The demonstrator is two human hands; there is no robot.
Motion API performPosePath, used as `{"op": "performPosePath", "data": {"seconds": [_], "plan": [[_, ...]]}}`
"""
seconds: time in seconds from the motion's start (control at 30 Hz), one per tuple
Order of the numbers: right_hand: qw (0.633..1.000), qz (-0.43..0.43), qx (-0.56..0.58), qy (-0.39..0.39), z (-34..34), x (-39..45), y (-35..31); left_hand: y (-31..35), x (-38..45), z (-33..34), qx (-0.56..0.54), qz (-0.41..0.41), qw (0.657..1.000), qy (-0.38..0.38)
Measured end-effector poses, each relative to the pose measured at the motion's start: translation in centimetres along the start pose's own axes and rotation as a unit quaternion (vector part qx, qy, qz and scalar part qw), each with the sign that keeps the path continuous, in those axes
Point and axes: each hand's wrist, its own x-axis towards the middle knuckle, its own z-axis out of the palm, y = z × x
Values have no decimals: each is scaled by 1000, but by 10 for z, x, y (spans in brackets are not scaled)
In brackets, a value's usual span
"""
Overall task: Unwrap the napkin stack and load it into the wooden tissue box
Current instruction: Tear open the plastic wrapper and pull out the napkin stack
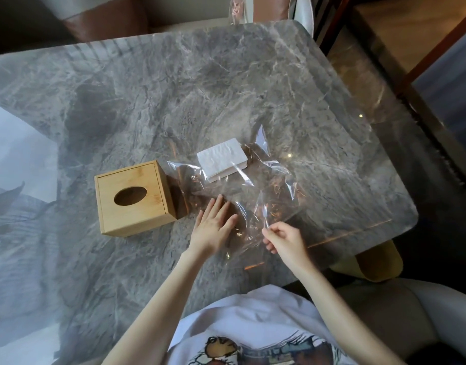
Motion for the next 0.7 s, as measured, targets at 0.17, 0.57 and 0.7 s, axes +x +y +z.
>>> {"op": "performPosePath", "data": {"seconds": [0.17, 0.57, 0.7], "plan": [[1000, 7, 18, 4, -3, -1, 7, 16, 2, 7, 32, -16, 995, 96], [993, 75, 8, -95, -14, 19, -12, 32, 9, 24, 122, 69, 989, 54], [998, 19, -62, -22, -20, 50, -32, 34, 12, 20, 136, 77, 987, 46]]}}
